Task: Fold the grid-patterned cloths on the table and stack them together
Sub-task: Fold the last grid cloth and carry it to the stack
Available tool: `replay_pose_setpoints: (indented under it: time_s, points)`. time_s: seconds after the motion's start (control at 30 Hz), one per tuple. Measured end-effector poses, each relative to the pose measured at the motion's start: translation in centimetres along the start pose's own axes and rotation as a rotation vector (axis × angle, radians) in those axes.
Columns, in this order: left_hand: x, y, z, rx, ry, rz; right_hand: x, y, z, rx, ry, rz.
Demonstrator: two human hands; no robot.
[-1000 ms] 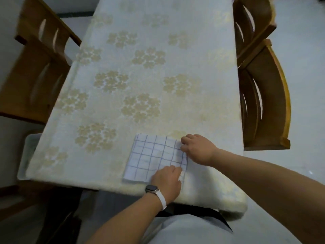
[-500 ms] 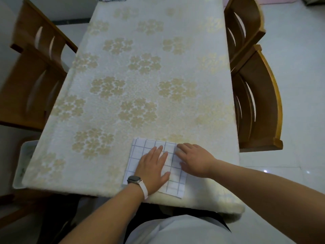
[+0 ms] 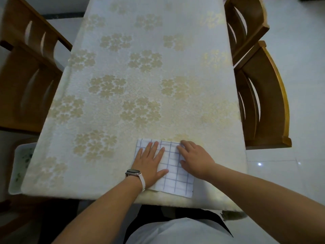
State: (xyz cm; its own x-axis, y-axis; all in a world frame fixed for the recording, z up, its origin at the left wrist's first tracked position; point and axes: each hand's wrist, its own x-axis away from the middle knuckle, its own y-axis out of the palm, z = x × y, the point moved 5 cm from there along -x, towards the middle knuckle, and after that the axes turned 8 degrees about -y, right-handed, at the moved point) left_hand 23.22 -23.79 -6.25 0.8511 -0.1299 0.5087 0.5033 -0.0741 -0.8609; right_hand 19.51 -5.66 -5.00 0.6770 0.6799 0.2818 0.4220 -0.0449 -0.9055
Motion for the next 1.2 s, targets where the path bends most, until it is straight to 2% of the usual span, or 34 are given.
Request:
replay_pose_setpoints:
  time_s: [0.23, 0.3, 0.43, 0.63, 0.87, 1.03, 1.2]
  points:
    - [0.4, 1.1, -3.5, 0.042, -0.025, -0.012, -0.4, 0.1, 0.1, -0.025, 0.049, 0.037]
    - [0.3, 1.5, -4.1, 0.062, -0.032, 0.033, -0.5, 0.3, 0.1, -0.041, 0.078, 0.028]
    - [0.1, 1.9, -4.5, 0.085, -0.034, 0.099, -0.7, 0.1, 0.1, -0.089, 0.134, 0.014]
    - [-0.1, 0.9, -4.4, 0.06, -0.039, 0.084, -1.5, -0.8, -0.3, -0.115, 0.19, 0.002]
    - [-0.5, 0.2, -3.8, -0.001, 0.137, 0.093, -2.5, -1.2, -0.5, -0.042, 0.194, 0.029]
    - [-0.9, 0.5, -4.8, -0.004, 0.12, 0.042, -2.4, -0.4, -0.2, 0.06, 0.2, 0.017]
    - [-1.0, 1.0, -5.7, -0.008, 0.146, 0.085, -1.7, -1.2, -1.2, 0.175, 0.151, -0.005]
